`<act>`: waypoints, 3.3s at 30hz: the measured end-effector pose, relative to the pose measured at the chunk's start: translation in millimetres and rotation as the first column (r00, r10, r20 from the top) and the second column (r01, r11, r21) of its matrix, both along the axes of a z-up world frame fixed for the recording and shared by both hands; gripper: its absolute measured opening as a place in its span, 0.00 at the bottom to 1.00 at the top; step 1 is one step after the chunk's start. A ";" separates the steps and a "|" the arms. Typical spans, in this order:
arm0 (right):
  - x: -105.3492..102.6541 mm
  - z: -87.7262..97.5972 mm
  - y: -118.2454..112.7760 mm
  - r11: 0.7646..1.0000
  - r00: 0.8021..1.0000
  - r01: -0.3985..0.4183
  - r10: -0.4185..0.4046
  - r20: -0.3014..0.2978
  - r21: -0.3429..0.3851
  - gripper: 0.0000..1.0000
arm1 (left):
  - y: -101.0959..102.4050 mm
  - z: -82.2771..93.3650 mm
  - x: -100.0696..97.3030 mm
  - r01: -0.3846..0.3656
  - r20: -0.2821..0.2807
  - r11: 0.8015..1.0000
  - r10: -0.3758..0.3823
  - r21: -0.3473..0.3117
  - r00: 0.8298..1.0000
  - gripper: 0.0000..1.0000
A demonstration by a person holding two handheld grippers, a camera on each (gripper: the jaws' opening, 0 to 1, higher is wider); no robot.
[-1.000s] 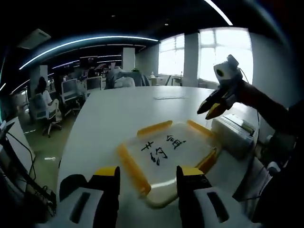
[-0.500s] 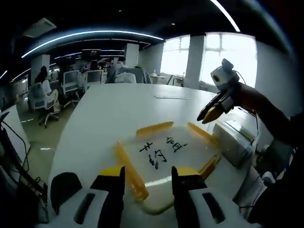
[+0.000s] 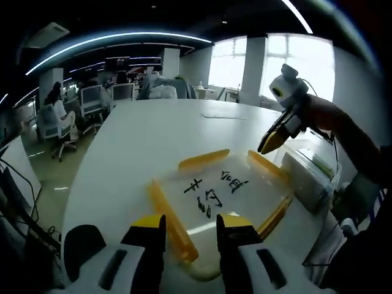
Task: Arrange the small medicine boxes into an aligned row inside the storage area until every box is upright, visible, and separated from the surrounding clutter.
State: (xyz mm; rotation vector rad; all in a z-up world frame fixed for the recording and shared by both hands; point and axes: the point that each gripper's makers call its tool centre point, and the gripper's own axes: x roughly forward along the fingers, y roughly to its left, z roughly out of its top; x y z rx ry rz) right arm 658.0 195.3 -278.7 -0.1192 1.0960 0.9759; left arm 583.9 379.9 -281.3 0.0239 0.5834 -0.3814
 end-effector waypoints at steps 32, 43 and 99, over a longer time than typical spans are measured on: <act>-16.2 -23.6 -13.5 0.930 0.994 -0.109 0.098 -0.047 -0.350 0.22 | 3.5 -8.6 8.5 0.003 -0.012 1.000 -0.003 0.029 1.000 0.26; -17.3 -23.5 -10.1 0.938 0.996 -0.089 0.076 -0.051 -0.336 0.12 | 13.3 -8.9 10.4 -0.039 -0.004 0.998 0.039 0.050 0.999 0.17; -11.7 25.7 23.9 0.998 0.997 -0.001 -0.003 -0.073 -0.062 0.05 | 46.5 77.8 -3.6 -0.154 0.114 0.975 0.137 0.158 0.984 0.09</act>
